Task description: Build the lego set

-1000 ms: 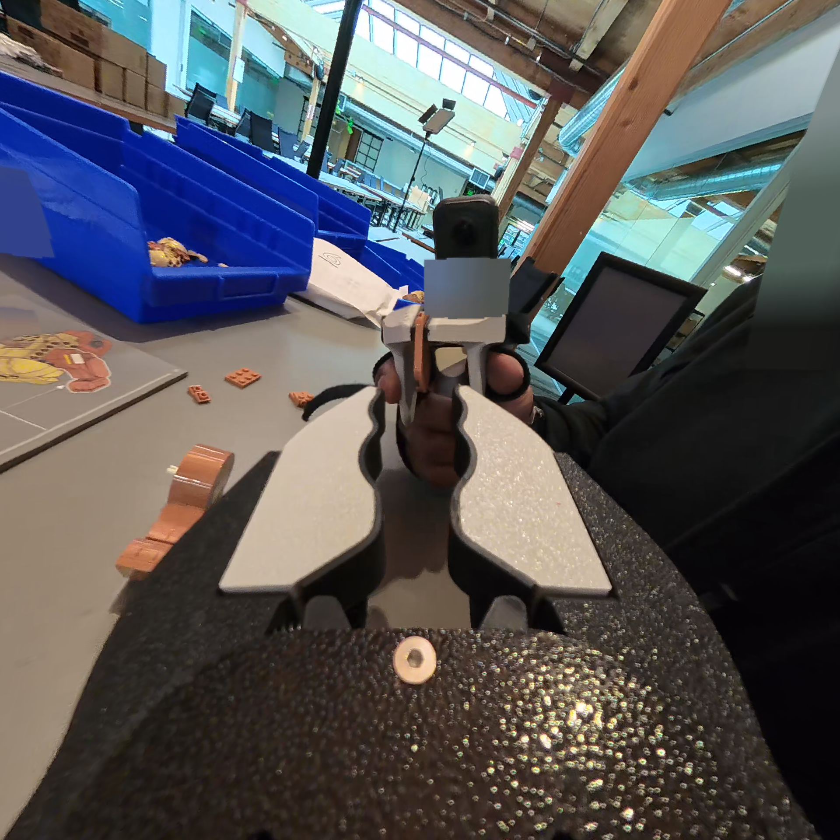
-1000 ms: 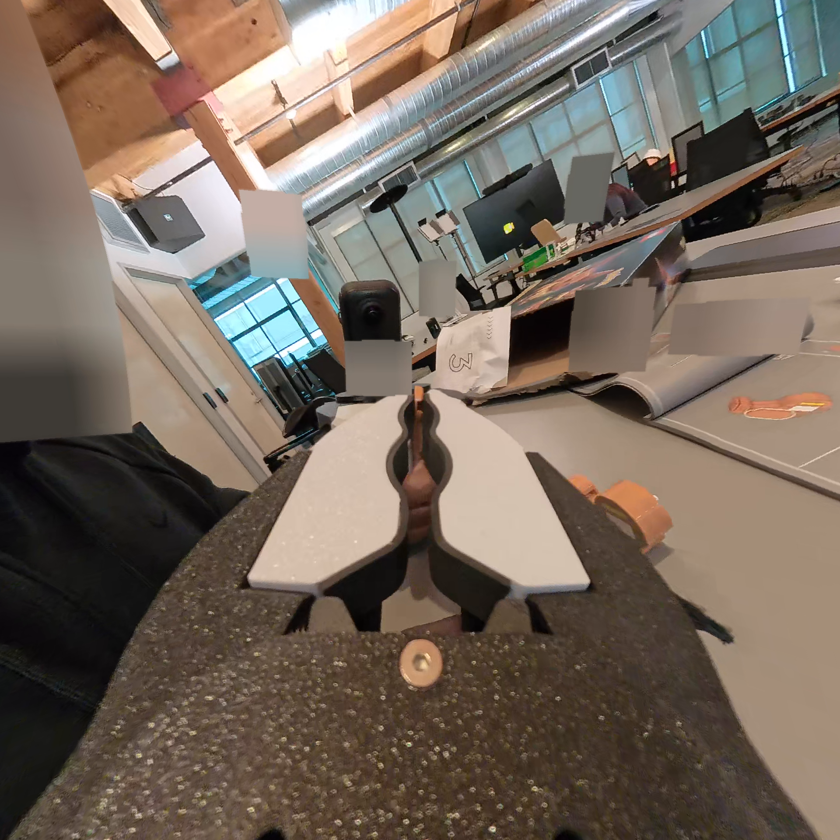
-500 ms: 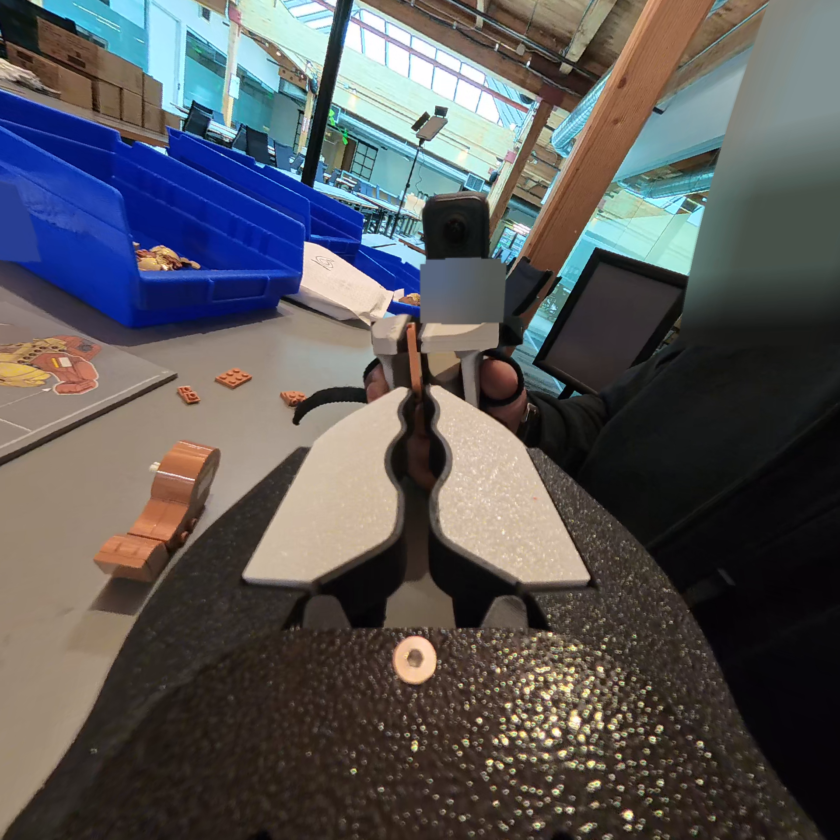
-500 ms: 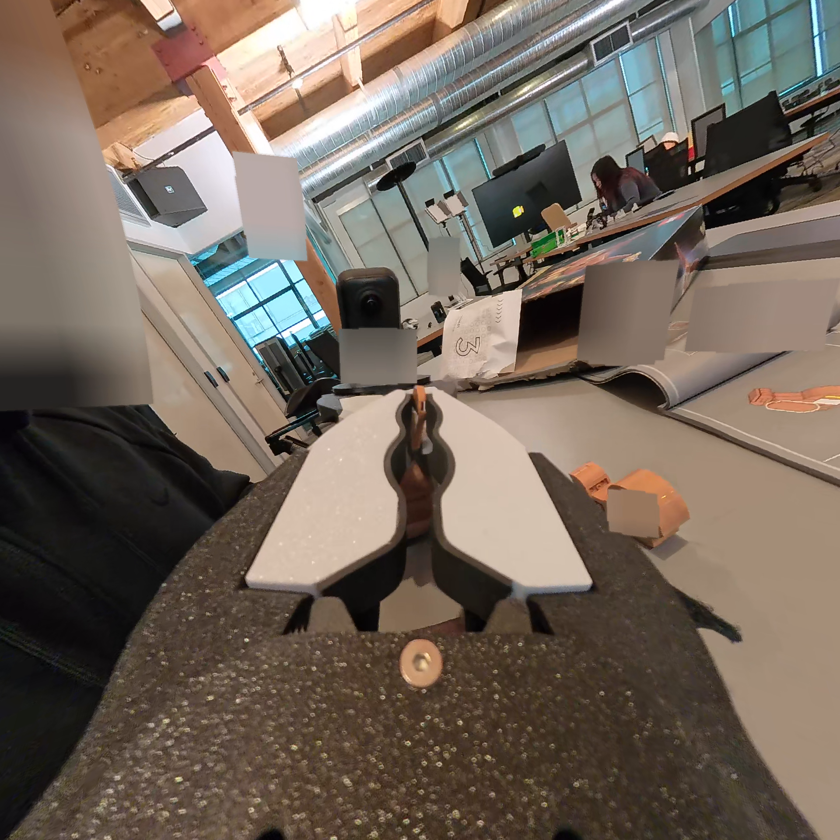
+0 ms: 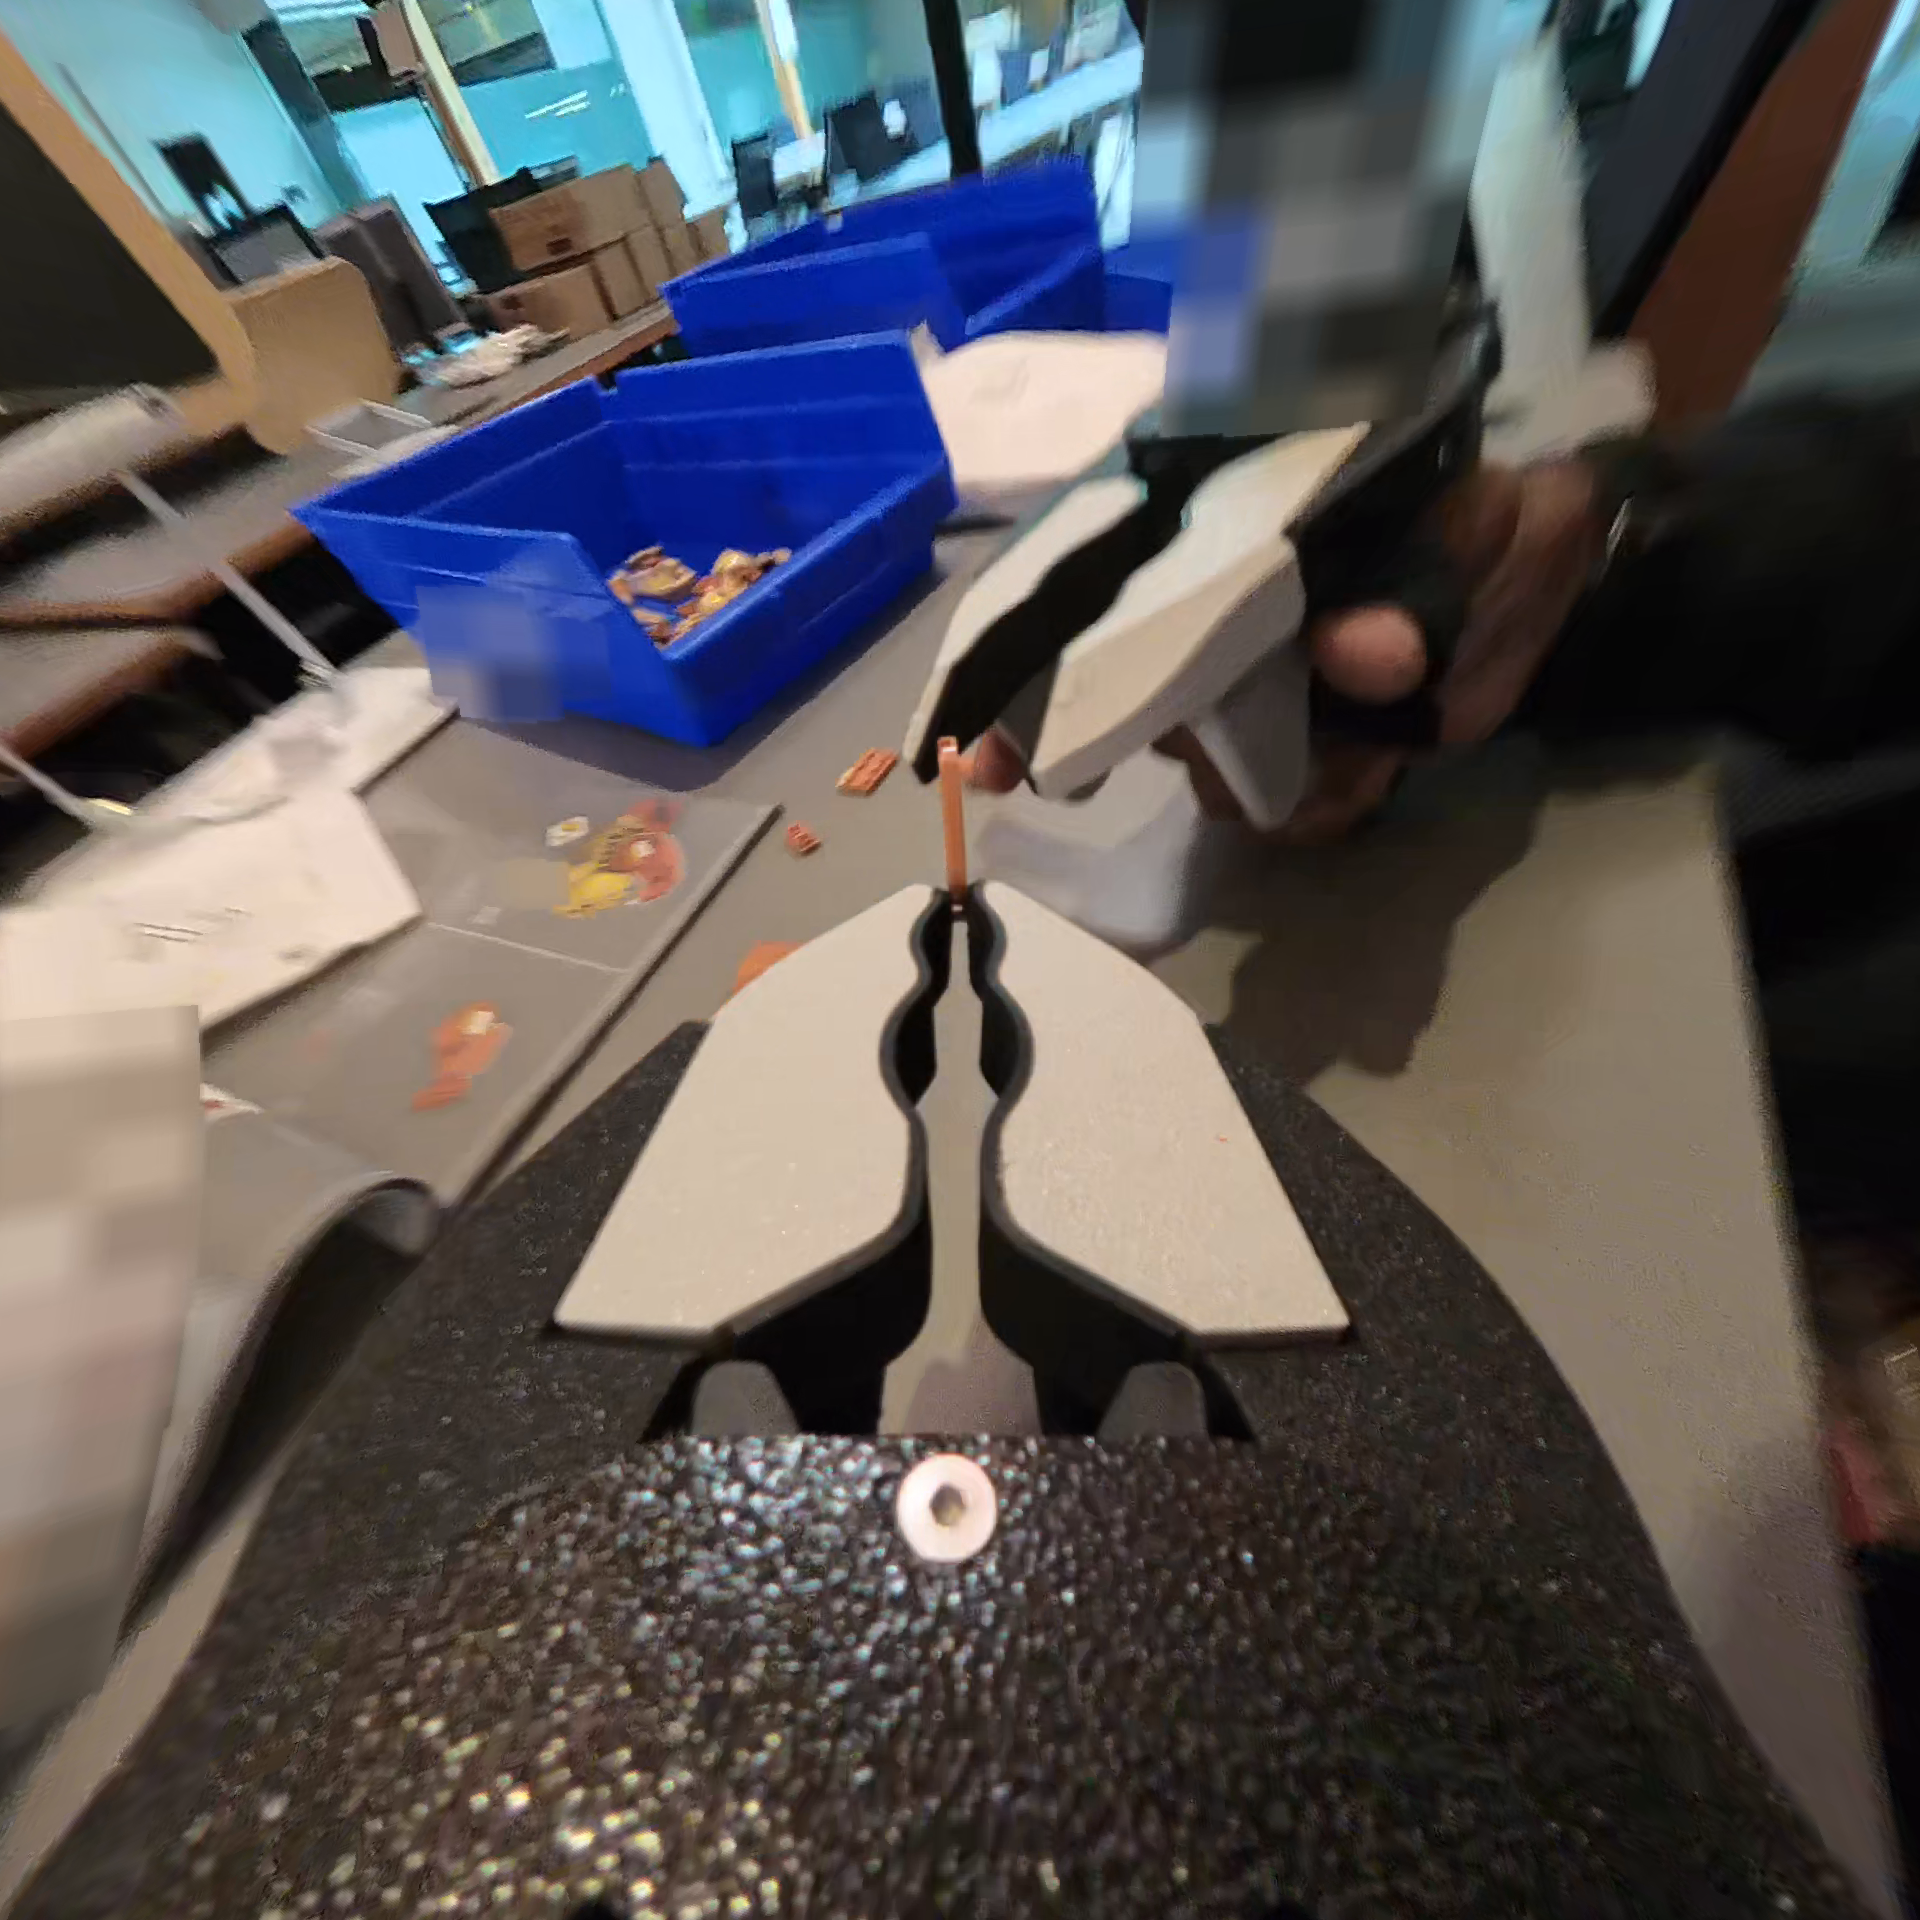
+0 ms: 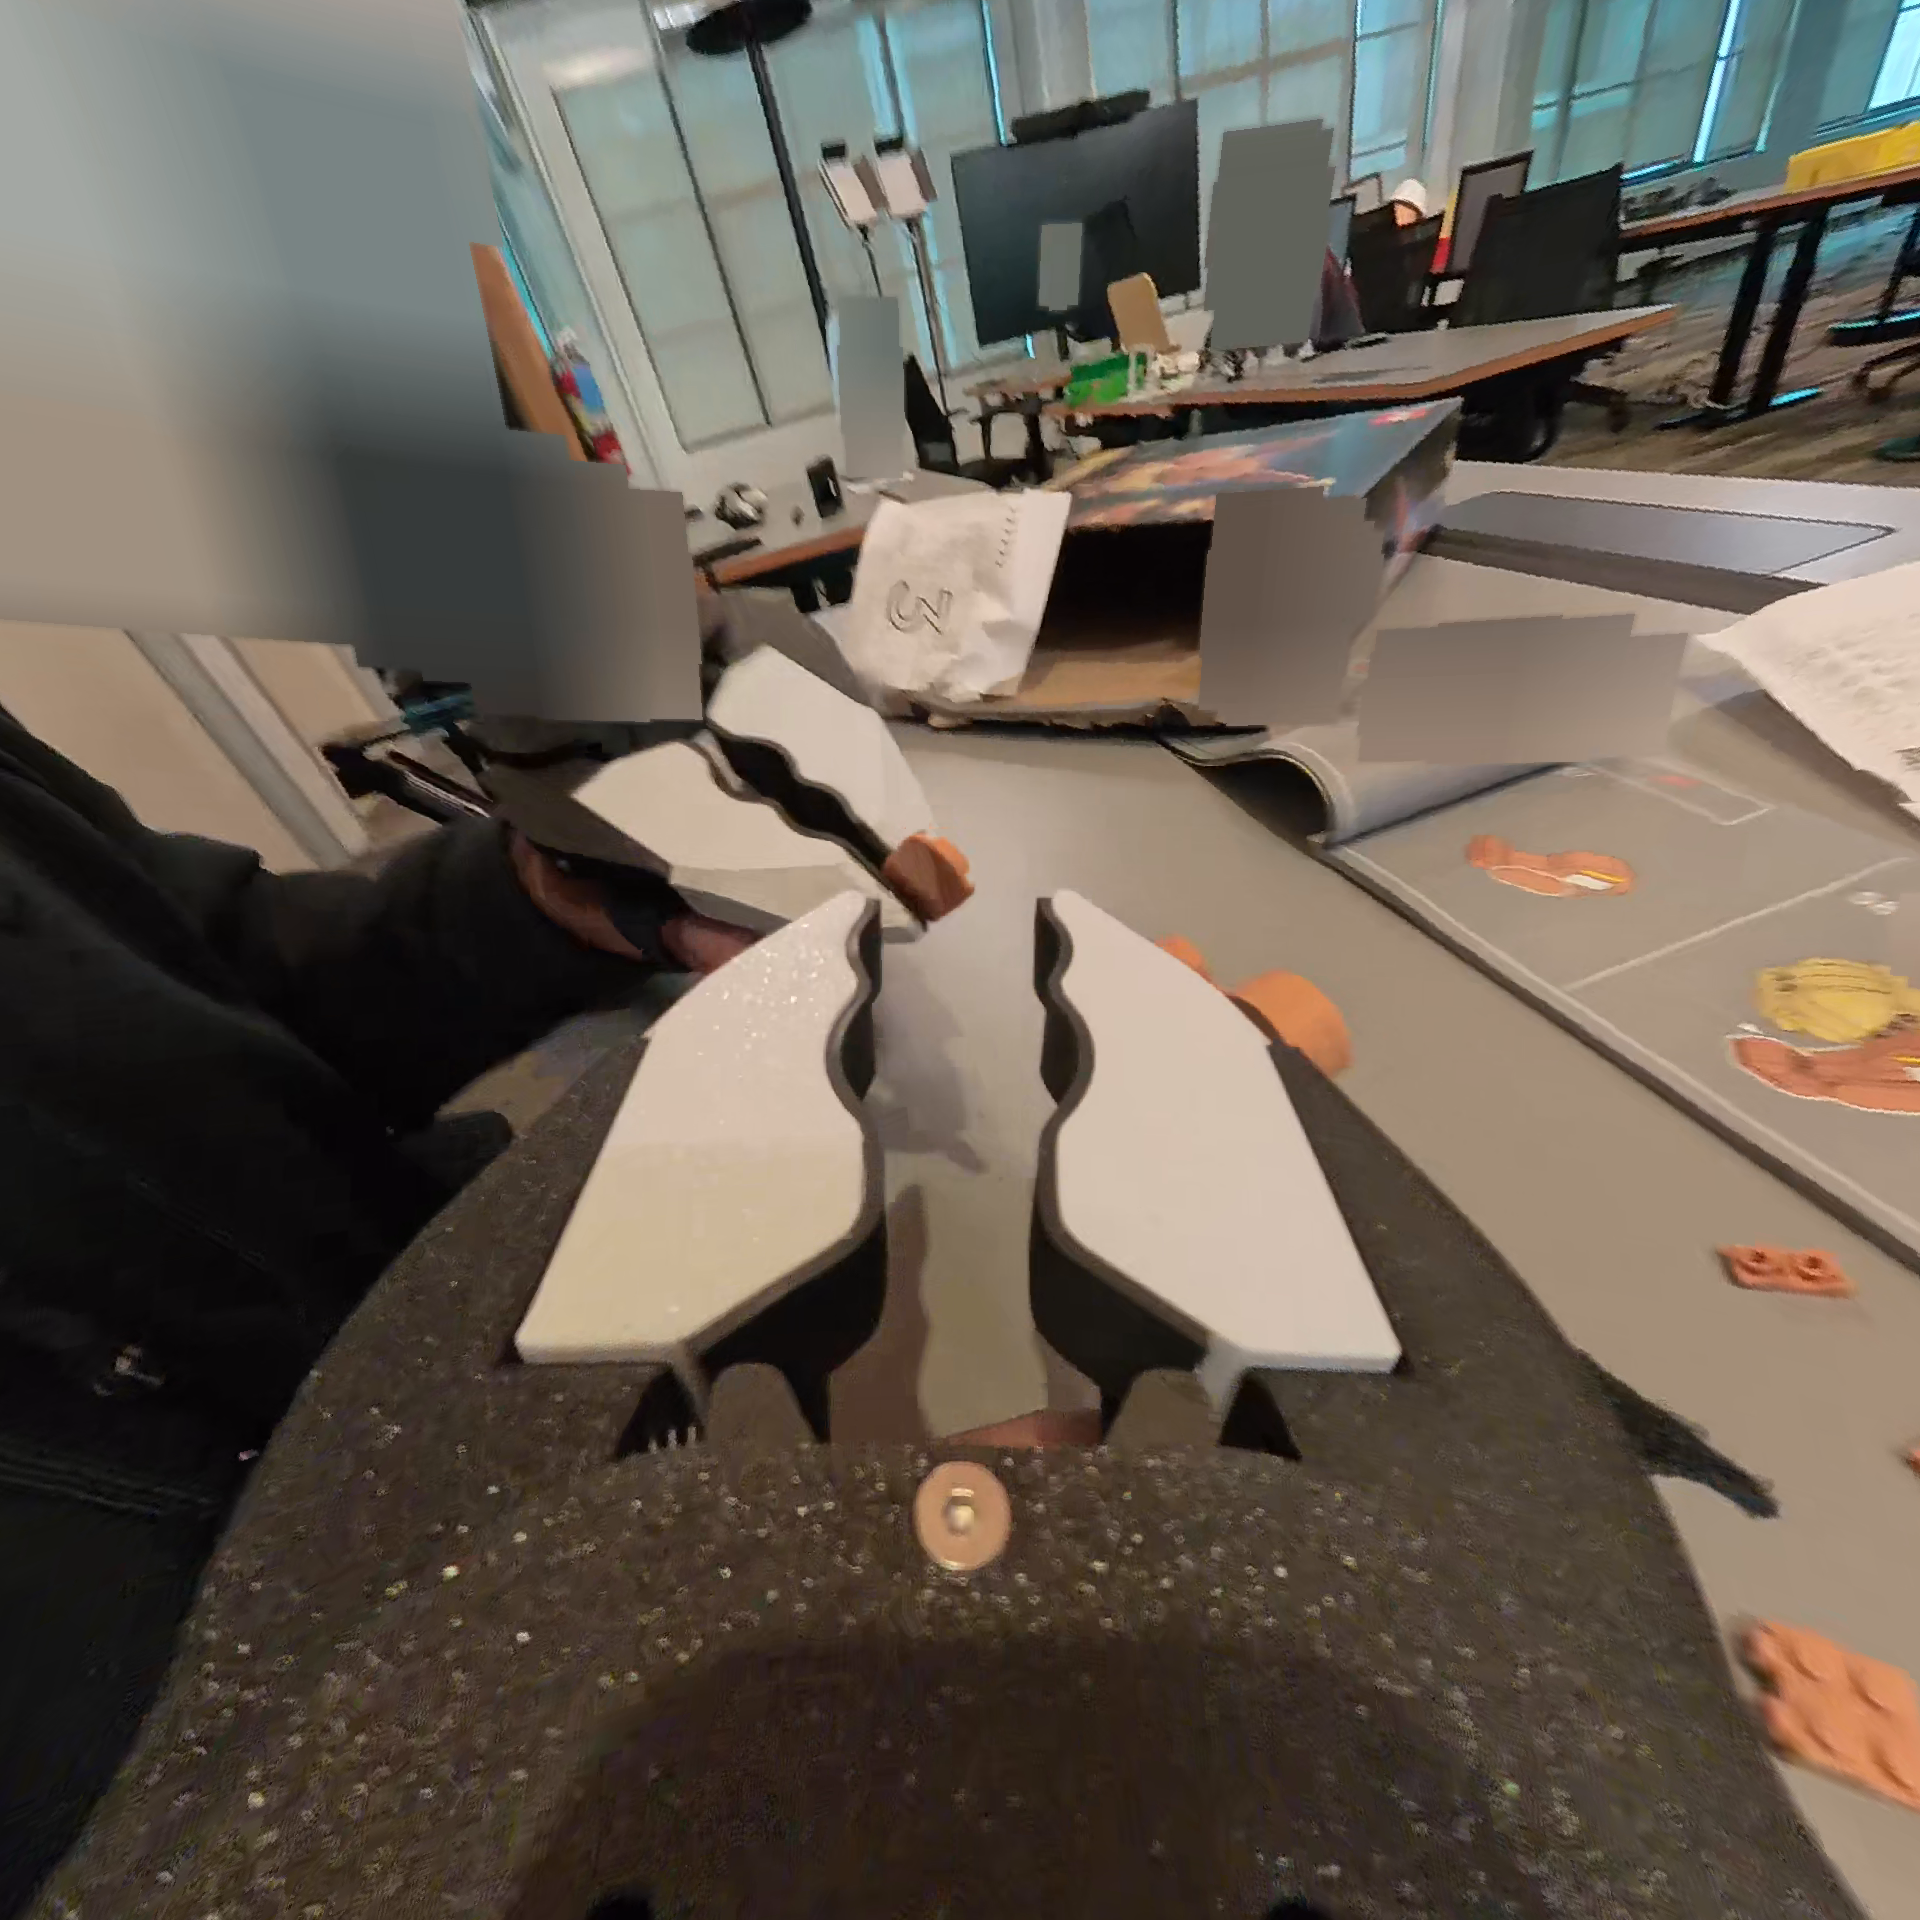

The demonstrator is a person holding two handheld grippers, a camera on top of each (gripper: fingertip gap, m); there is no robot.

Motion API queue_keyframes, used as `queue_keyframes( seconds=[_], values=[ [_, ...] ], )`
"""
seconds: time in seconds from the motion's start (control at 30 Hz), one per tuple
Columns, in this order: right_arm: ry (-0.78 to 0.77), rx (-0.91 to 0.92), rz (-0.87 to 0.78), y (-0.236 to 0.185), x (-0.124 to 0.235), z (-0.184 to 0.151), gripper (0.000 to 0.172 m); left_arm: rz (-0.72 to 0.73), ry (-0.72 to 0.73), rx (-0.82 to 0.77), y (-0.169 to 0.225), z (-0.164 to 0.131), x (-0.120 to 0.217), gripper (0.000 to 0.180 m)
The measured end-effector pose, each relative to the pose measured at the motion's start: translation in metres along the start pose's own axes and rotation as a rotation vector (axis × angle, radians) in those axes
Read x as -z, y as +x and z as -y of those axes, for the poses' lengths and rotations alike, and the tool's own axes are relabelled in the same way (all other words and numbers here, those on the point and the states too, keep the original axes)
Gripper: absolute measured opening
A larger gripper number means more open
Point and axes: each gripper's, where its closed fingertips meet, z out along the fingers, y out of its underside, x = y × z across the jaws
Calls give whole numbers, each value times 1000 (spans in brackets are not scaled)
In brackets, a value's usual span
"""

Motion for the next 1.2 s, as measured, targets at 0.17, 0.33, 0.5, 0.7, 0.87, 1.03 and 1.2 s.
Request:
queue_keyframes(
  seconds=[0.17,0.33,0.5,0.7,0.87,1.03,1.2],
  values=[
    [-76,61,-35,6,1,-10,23,92,-232,-393,-2,-24,0,2],
    [-152,95,-49,11,-2,-19,21,73,-308,-472,-2,-34,-3,3],
    [-251,172,-65,16,-4,-31,20,54,-344,-484,-6,-40,-4,3],
    [-367,241,-88,29,-4,-43,24,5,-396,-430,-10,-53,-7,3],
    [-432,308,-90,39,-8,-47,30,-36,-437,-348,-13,-63,-9,3],
    [-487,372,-124,55,-12,-47,35,-57,-439,-246,-19,-66,-9,2],
    [-465,347,-109,60,-18,-45,37,-70,-453,-209,-24,-68,-10,2]
  ],
)
